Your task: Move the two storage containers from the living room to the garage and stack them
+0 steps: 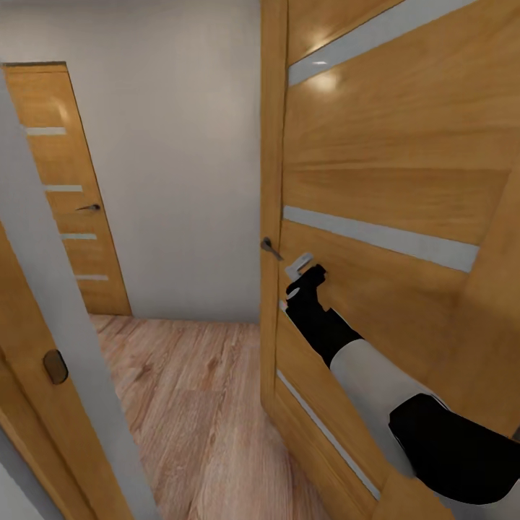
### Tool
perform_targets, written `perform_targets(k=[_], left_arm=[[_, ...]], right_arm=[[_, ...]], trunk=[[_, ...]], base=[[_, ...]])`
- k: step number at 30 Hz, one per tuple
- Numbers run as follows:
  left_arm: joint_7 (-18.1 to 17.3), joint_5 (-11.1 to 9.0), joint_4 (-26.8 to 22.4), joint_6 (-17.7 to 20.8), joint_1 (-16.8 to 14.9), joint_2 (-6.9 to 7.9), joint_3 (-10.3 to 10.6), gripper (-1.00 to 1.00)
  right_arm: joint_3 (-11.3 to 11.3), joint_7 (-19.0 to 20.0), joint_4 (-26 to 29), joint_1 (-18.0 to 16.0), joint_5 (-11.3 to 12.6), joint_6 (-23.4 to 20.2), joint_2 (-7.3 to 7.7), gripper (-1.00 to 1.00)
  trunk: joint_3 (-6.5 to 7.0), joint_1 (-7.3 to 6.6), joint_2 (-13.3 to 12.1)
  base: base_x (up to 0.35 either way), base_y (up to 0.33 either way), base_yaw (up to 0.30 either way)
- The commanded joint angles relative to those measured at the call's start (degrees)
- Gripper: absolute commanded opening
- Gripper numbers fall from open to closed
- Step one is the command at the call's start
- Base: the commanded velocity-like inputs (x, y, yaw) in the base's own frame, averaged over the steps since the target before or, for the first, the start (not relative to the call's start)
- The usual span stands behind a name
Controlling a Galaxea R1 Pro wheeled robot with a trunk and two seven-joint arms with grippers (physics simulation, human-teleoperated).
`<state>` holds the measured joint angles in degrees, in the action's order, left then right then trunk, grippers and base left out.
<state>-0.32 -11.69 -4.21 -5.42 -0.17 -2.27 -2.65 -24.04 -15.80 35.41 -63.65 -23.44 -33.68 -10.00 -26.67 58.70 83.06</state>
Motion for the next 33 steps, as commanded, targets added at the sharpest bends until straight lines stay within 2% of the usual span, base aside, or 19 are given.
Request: perform_targets(k=[1, 13, 22, 28, 33], left_arm=[[0.0, -0.2, 0.0, -0.2, 0.0, -0.02, -0.2, 1.0], [0.0, -0.2, 0.0, -0.2, 0.0, -0.02, -0.2, 1.0], [0.1, -0.2, 0.0, -0.2, 0.0, 0.01, -0.2, 1.0], [0.2, -0.2, 0.0, -0.2, 0.0, 0.04, -0.2, 1.0], [0.2, -0.2, 0.0, -0.1, 0.0, 0.03, -0.2, 1.0]], right_arm=[[-0.1, -0.2, 0.0, -0.1, -0.7, -0.7, 0.0, 1.0], [0.2, -0.2, 0.0, -0.1, -0.8, -0.9, 0.0, 1.0], [0.5, -0.2, -0.4, -0.1, -0.7, -1.0, 0.0, 1.0], [3.5, -0.2, -0.8, -0.1, -0.6, -0.9, 0.0, 1.0], [3.7, -0.3, -0.9, -0.1, -0.7, -0.9, 0.0, 1.0]], trunk=[[-0.06, 0.03, 0.0], [-0.06, 0.03, 0.0], [-0.06, 0.03, 0.0], [-0.06, 0.03, 0.0], [-0.06, 0.03, 0.0]], base=[[0.233, 0.0, 0.0], [0.189, 0.0, 0.0], [0.027, 0.0, 0.0], [0.014, -0.004, 0.0], [0.132, -0.072, 0.0]])
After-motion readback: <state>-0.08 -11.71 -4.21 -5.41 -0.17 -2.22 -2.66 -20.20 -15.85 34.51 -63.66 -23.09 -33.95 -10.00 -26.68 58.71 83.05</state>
